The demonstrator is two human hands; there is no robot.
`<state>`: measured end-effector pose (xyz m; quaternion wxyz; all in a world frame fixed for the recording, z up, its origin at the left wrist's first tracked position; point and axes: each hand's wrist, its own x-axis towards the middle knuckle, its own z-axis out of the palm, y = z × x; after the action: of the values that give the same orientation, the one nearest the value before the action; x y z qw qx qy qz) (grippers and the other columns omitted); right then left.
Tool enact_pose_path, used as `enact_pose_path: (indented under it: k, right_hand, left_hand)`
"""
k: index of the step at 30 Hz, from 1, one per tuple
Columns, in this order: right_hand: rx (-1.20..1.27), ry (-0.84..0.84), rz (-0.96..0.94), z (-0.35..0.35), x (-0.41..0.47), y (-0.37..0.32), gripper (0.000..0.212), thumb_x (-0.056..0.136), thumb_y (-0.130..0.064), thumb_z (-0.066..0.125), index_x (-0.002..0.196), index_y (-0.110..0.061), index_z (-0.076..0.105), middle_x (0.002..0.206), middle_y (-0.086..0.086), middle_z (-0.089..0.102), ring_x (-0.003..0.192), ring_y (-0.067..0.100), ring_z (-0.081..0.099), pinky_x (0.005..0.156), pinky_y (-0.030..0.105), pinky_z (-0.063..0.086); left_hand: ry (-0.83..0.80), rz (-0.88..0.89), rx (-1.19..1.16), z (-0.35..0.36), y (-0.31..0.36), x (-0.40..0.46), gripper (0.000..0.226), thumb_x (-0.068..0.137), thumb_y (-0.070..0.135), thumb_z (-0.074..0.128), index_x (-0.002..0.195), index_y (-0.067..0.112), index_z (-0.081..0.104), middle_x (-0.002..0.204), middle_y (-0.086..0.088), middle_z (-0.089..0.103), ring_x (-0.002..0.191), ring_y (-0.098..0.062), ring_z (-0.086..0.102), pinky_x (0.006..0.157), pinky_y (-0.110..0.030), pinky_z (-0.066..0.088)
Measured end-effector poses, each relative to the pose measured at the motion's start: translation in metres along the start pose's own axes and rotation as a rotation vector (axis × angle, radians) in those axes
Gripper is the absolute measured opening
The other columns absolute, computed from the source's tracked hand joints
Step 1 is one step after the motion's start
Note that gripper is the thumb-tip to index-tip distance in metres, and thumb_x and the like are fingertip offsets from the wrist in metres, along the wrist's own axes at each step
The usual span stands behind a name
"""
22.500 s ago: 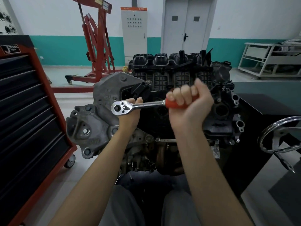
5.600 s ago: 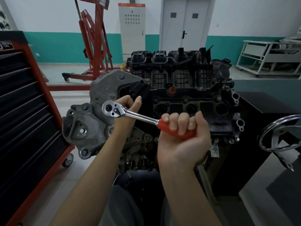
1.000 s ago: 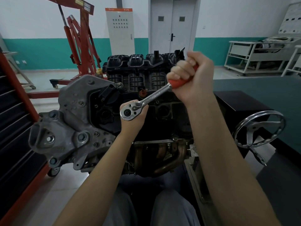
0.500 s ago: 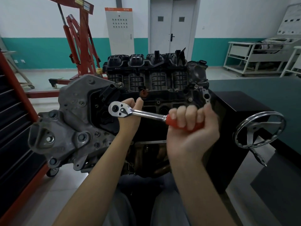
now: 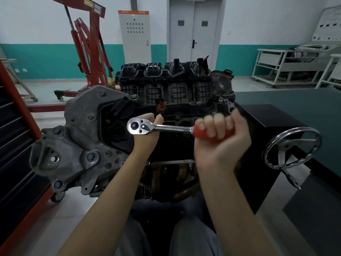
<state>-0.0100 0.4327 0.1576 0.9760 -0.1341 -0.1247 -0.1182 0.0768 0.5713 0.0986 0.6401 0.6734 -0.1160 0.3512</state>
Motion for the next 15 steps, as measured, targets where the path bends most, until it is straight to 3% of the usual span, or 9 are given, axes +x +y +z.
enact_pose_path:
  k: [4,9,13,15]
  right_hand:
    - [0.039,0.002,-0.068,-0.014,-0.035,0.013,0.043,0.092,-0.020,0.041,0.050,-0.020,0.038,0.043,-0.005,0.031,0.042,0.012,0.033,0.052,0.026,0.044]
    - [-0.035,-0.058,-0.005,0.006,0.004,0.000,0.046,0.094,-0.015,0.037,0.049,-0.021,0.035,0.040,-0.006,0.027,0.039,0.011,0.025,0.045,0.022,0.034]
    - [-0.174,-0.123,0.198,0.038,0.056,-0.008,0.044,0.091,-0.012,0.043,0.048,-0.019,0.036,0.038,-0.006,0.027,0.035,0.010,0.022,0.042,0.019,0.028]
    - [-0.224,-0.146,0.284,0.050,0.071,-0.008,0.044,0.091,-0.011,0.043,0.048,-0.018,0.036,0.038,-0.006,0.027,0.034,0.009,0.024,0.040,0.019,0.029]
  left_hand:
    - [0.011,0.026,-0.050,-0.001,0.010,-0.005,0.046,0.083,0.006,0.060,0.049,0.001,0.029,0.048,0.002,0.025,0.042,-0.005,0.022,0.044,-0.016,0.022]
    - [0.056,-0.008,0.015,0.003,0.004,0.000,0.057,0.088,-0.007,0.060,0.050,0.019,0.025,0.041,0.016,0.026,0.039,-0.002,0.022,0.043,-0.015,0.020]
    - [0.040,0.019,0.076,0.003,-0.003,0.000,0.044,0.082,0.012,0.064,0.050,0.011,0.033,0.047,0.014,0.032,0.045,-0.004,0.030,0.048,-0.014,0.026]
    - [-0.002,-0.007,0.076,0.003,-0.001,-0.001,0.038,0.077,0.024,0.059,0.048,0.023,0.034,0.045,0.015,0.032,0.044,-0.004,0.032,0.047,-0.013,0.026]
